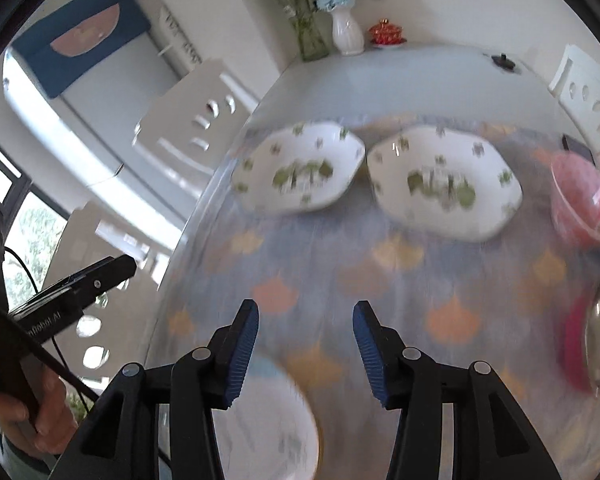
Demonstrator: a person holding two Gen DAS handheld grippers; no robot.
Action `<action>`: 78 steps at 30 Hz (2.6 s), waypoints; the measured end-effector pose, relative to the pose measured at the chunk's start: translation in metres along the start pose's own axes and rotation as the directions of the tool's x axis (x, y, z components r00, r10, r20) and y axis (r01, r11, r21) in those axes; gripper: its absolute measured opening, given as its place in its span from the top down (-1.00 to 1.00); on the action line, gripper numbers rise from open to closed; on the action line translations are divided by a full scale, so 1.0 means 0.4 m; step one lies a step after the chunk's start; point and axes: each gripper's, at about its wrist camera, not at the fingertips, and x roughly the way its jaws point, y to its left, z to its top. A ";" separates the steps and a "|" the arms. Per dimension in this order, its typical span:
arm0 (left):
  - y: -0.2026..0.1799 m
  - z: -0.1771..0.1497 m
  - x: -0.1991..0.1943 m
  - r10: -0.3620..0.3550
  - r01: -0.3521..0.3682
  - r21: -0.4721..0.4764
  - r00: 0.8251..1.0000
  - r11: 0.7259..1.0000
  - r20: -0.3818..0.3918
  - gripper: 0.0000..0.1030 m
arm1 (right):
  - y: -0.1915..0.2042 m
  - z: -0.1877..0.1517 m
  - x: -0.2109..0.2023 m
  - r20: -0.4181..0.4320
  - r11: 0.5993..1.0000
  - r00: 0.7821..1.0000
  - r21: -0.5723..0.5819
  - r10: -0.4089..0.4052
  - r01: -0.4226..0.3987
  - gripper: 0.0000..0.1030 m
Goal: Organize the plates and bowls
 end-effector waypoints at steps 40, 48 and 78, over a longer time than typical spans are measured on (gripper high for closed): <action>0.114 0.214 0.490 -0.172 0.160 -0.142 0.982 0.977 -0.077 0.67 | -0.034 0.219 0.432 -0.062 0.968 0.989 0.206 -0.132 0.142 0.37; 0.148 0.137 0.413 -0.182 0.171 -0.138 0.981 0.976 -0.070 0.72 | -0.022 0.195 0.393 -0.085 0.990 0.989 0.062 -0.118 0.123 0.37; 0.145 -0.009 0.266 -0.170 0.165 -0.081 0.983 0.983 -0.062 0.50 | 0.021 0.123 0.359 -0.086 0.988 0.996 -0.155 -0.035 0.022 0.36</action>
